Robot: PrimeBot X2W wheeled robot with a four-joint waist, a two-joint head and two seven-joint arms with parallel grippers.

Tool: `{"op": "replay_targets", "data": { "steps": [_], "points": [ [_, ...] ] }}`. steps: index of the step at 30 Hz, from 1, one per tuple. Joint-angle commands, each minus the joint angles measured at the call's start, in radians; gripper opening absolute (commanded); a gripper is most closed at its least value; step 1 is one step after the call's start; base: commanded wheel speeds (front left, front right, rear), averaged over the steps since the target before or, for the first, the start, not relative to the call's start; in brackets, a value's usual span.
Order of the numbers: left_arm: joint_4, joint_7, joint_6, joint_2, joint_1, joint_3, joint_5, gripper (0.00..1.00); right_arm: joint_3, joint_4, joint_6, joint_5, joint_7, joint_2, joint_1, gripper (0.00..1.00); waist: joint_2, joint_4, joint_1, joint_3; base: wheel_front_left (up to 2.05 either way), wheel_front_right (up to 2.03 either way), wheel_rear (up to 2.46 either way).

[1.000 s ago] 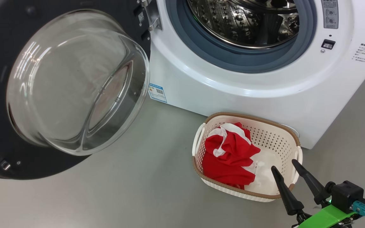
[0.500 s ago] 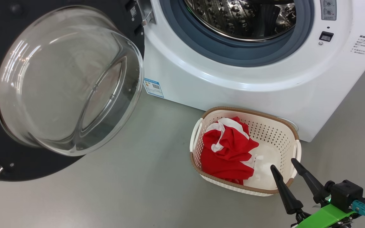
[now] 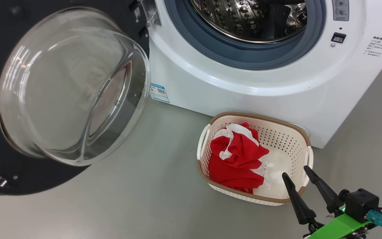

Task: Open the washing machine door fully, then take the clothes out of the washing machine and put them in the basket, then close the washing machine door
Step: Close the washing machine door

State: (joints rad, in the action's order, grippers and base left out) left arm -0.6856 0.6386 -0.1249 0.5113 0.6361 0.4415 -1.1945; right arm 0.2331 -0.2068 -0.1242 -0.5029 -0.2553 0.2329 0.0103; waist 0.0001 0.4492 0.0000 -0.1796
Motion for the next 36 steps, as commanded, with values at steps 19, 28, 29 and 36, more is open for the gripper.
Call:
{"op": "replay_targets", "data": {
  "steps": [19, 28, 29, 36],
  "points": [
    [0.448, 0.255, -0.006, 0.009, -0.211, -0.051, -0.176, 0.0, -0.002, 0.023, -0.007, -0.006, -0.006, -0.011, 0.021, 1.0, -0.0001, -0.006, 0.0, 0.032, 0.0, 0.0, 0.0],
    [0.611, 0.306, -0.006, -0.018, -0.24, -0.113, -0.222, 0.0, -0.009, 0.025, -0.007, -0.004, -0.006, -0.013, 0.023, 1.0, -0.0001, -0.018, 0.0, 0.036, 0.0, 0.0, 0.0],
    [0.627, 0.308, -0.006, -0.021, -0.241, -0.122, -0.224, 0.0, -0.009, 0.025, -0.007, -0.004, -0.006, -0.013, 0.023, 1.0, -0.0001, -0.02, 0.0, 0.036, 0.0, 0.0, 0.0],
    [0.706, 0.317, -0.006, -0.036, -0.236, -0.179, -0.239, 0.0, -0.012, 0.027, -0.007, -0.003, -0.006, -0.015, 0.023, 1.0, -0.0001, -0.029, 0.0, 0.035, 0.0, 0.0, 0.0]
  ]
}}
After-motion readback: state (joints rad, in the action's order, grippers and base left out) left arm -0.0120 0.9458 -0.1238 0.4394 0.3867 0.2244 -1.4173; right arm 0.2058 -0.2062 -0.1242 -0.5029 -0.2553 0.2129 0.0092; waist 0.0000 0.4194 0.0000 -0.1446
